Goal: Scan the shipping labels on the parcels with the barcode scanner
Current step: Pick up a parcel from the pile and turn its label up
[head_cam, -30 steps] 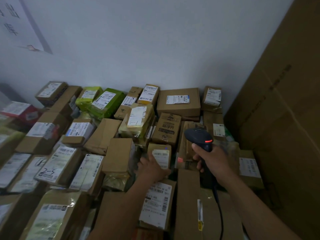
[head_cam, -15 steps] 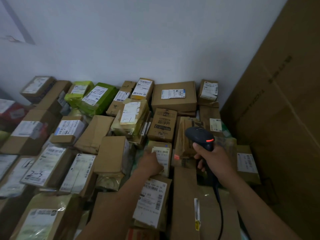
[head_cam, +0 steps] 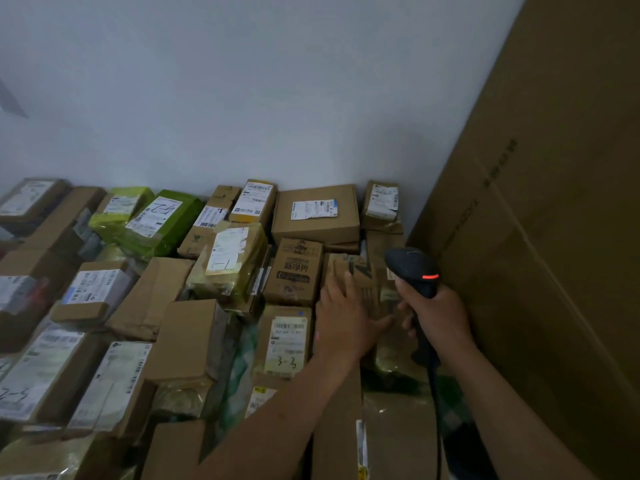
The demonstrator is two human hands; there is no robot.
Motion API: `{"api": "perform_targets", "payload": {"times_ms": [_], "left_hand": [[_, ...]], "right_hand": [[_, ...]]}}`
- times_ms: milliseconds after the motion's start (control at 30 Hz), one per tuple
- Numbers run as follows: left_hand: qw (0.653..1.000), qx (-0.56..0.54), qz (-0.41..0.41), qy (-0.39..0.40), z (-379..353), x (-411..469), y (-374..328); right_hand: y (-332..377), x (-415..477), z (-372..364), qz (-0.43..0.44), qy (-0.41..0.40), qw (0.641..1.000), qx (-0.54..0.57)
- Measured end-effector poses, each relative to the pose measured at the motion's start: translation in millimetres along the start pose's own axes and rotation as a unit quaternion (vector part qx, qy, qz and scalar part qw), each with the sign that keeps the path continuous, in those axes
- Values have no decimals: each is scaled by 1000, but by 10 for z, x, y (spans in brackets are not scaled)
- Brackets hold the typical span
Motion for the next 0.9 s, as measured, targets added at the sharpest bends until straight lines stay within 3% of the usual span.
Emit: {"api": "perform_targets", "payload": {"times_ms": [167,333,500,667,900], "left_hand": [[996,3,83,36,-226,-38,12],[993,-2,100,-67,-36,-143,282],[973,-49,193,-117,197,-395,745],[972,-25,231,-31,188,-606,1008],[966,90,241,22,180,-813,953]], "right_hand": [[-36,-16,89,1,-6,1000,1],[-1,-104,37,10,16,1000,1],[51,-305,-187,16,52,998,-29],[55,-554,-411,38,98,986,-128],[-95,-759,-529,33,144,980,-135]]}}
Point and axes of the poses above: each hand's wrist, its own x-axis towards the middle knuckle, its own z-axis out of the back of the hand, y = z × x, the point moved 2 cm from there along x, towards the middle knuckle, and after that the axes turned 13 degrees about -z, right-handed, at the moved point
